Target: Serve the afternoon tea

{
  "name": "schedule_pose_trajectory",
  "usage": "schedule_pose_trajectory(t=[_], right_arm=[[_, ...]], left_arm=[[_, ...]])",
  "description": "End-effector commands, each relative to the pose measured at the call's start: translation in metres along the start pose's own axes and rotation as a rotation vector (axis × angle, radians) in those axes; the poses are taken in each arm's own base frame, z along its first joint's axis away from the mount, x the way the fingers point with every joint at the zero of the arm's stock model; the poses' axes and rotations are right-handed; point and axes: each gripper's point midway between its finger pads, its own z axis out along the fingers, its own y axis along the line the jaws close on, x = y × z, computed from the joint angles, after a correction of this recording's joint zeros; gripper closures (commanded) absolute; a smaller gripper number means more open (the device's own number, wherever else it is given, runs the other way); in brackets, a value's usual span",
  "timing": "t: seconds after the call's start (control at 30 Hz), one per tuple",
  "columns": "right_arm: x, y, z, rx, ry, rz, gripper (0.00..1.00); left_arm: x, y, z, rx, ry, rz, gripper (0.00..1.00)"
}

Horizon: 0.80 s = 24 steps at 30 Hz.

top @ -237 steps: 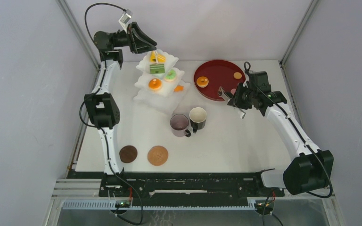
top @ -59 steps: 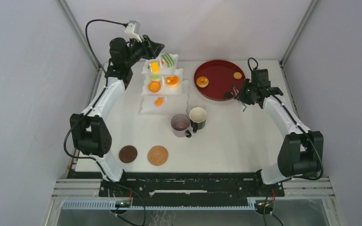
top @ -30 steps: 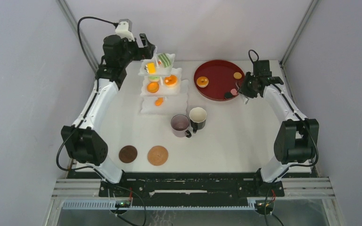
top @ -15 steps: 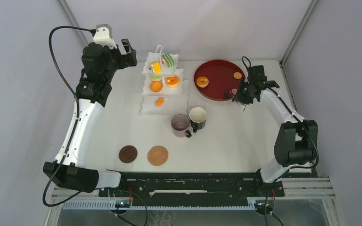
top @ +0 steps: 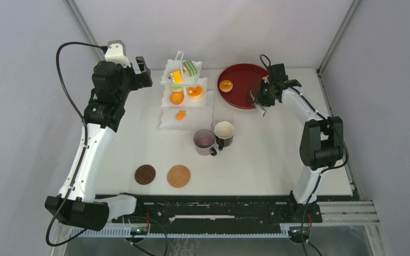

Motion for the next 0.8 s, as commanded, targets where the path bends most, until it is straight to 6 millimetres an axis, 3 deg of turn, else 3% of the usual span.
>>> schedule_pose_trajectory(t=[0.0,0.17,0.3,0.53,0.77], right_arm=[[-0.052,0.035,-0.026,-0.038,-0.173,-0.047,0.73],[-0.051,0.024,-0.03,0.016,-0.183,-0.062,0.66],[-0.037,0.013,-0.034,0.058,-0.181,-0.086,0.59],[-0.01,0.0,-0.049,0.105,-0.192,-0.145,0.57],[-0.002,0.005,-0.042,0.09,-0.17,-0.19,0.54]], left_arm=[[-0.005,0.002,-0.013,0.002,-0.034,-0.014,0.0],[0.001,0.001,-0.014,0.011,-0.023,-0.019,0.0],[0.004,0.0,-0.014,0.015,-0.013,-0.017,0.0],[0.005,0.007,-0.017,-0.018,-0.012,0.0,0.0],[0.003,0.012,-0.02,-0.043,-0.022,0.012,0.0]])
